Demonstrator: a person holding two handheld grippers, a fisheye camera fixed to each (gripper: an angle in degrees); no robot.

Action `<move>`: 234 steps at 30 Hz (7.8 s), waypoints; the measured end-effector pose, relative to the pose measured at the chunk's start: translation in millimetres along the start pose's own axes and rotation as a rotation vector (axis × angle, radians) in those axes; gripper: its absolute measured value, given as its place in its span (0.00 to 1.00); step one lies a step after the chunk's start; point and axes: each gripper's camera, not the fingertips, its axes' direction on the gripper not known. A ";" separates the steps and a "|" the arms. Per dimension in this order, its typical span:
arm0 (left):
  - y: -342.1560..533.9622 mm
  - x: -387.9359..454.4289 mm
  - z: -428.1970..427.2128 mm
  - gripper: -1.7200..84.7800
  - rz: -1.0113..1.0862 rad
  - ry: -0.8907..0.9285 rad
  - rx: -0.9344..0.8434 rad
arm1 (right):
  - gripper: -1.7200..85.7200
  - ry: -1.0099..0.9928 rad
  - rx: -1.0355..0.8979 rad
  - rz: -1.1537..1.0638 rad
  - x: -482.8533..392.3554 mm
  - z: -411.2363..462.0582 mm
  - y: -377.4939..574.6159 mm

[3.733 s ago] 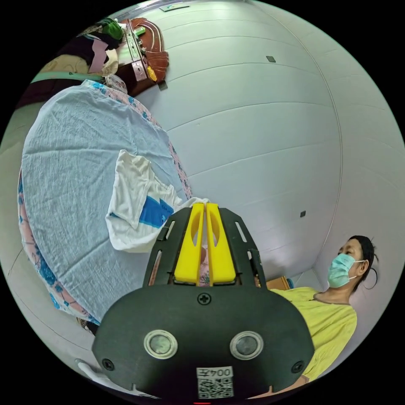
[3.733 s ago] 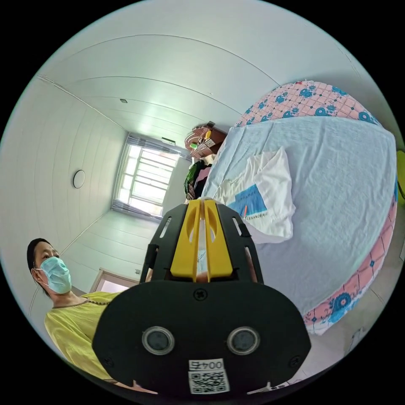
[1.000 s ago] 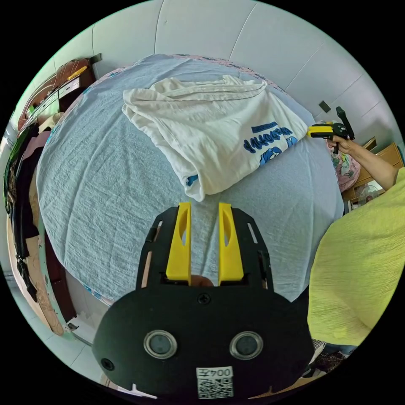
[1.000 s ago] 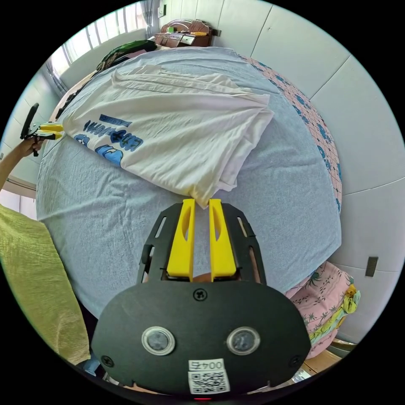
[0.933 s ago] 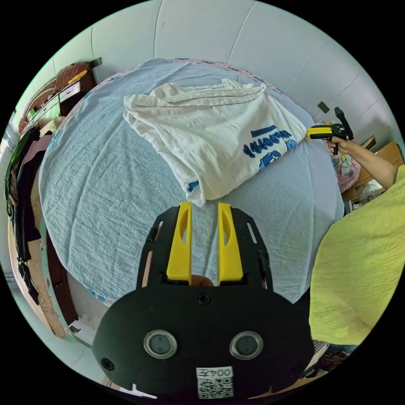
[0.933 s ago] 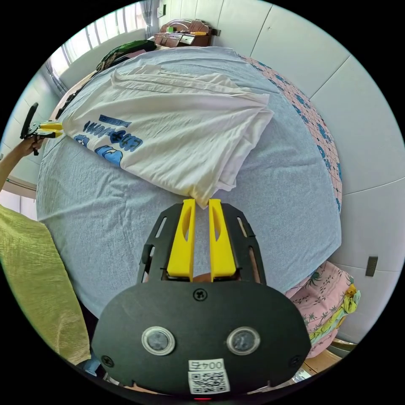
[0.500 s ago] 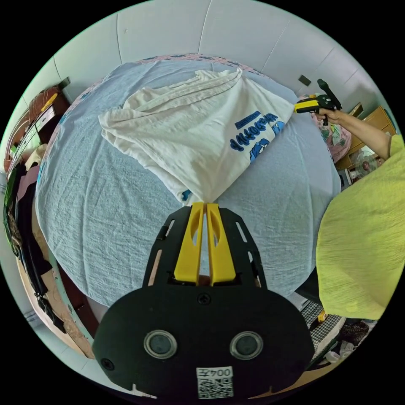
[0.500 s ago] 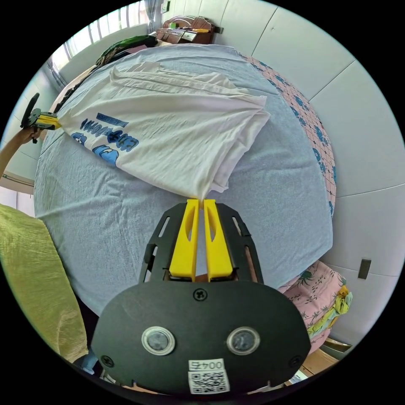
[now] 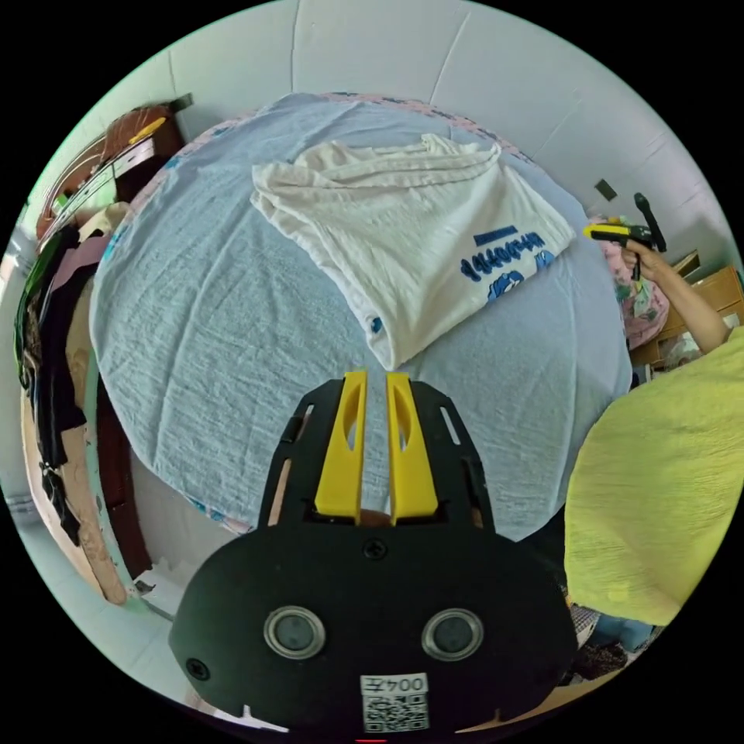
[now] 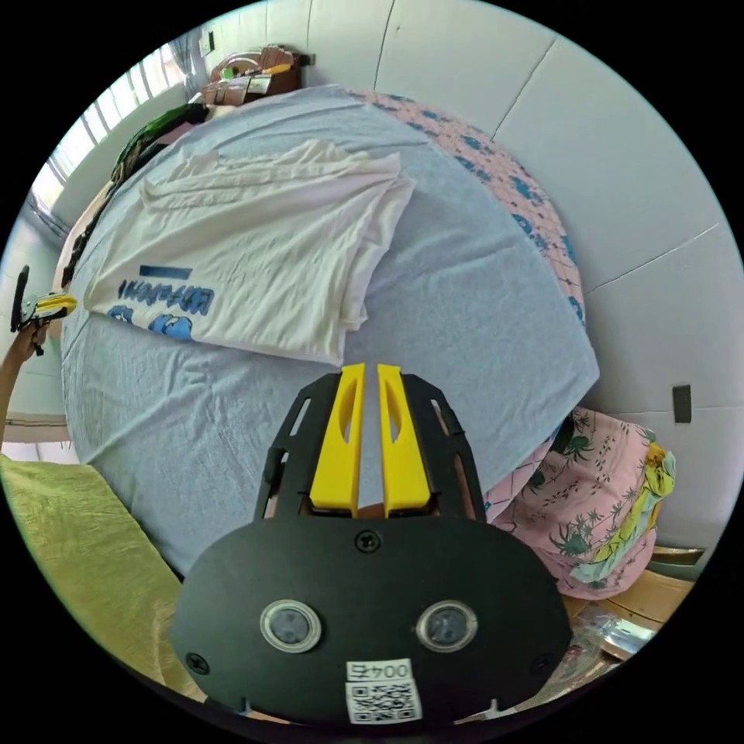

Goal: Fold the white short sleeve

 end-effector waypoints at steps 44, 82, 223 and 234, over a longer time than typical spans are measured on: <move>-165.3 -171.0 12.9 0.17 -0.141 -0.058 0.165 | 0.18 -0.464 0.188 0.488 273.9 27.4 -152.4; 2.5 -367.2 4.3 0.11 -0.653 0.240 0.578 | 0.09 -0.564 0.334 0.615 356.0 7.9 -76.6; -137.7 -71.5 103.7 0.02 -0.212 -0.359 0.252 | 0.03 -0.191 0.202 0.261 225.6 174.1 -149.0; -133.9 -84.4 104.6 0.02 -0.214 -0.364 0.253 | 0.10 -0.308 0.237 0.319 246.7 166.0 -175.6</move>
